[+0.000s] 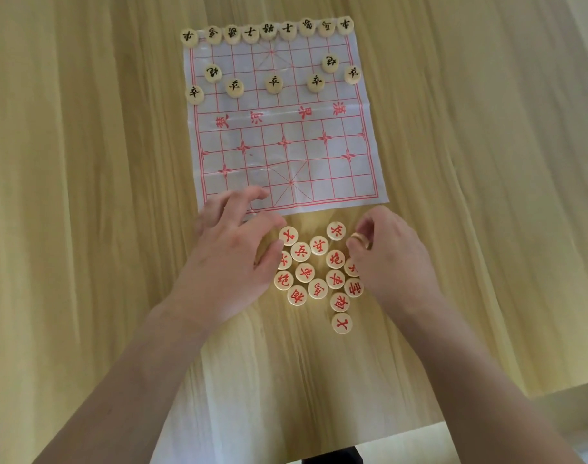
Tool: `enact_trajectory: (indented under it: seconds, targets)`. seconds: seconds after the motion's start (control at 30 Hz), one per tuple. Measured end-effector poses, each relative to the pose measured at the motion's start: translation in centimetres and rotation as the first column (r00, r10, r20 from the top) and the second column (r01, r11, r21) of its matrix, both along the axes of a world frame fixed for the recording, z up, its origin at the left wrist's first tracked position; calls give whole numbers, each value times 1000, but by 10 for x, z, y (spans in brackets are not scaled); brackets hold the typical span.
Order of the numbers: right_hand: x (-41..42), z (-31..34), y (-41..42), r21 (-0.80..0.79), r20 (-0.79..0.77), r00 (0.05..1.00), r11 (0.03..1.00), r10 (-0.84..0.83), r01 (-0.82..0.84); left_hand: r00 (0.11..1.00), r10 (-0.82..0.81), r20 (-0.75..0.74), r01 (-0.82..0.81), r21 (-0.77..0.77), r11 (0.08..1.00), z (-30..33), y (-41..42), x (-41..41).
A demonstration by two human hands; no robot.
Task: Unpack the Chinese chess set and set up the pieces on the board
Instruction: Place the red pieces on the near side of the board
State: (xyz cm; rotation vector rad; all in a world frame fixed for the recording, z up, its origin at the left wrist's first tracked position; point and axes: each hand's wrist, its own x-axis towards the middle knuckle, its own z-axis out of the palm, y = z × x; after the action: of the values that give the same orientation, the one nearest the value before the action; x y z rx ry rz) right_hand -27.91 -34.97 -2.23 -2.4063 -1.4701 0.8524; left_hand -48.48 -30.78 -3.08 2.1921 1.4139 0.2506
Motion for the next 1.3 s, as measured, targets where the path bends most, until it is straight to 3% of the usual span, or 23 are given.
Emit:
enact_trajectory:
  seconds: [0.2,0.5,0.87,1.3]
  targets:
    - [-3,3,-10,220,-143,990,975,18,14,1000,17,-20,-17,1,1000,0,-6,-2]
    - [-7,3,-22,251,-283,959,966,10,64,980,186,-66,-190,-46,981,2,-29,-2]
    - [1,1,-39,276,-268,963,955,-34,110,997,-66,-27,66,0,998,-3,-54,14]
    - [7,9,-44,227,-301,944,952,-132,206,968,-190,-164,202,61,977,-15,-49,25]
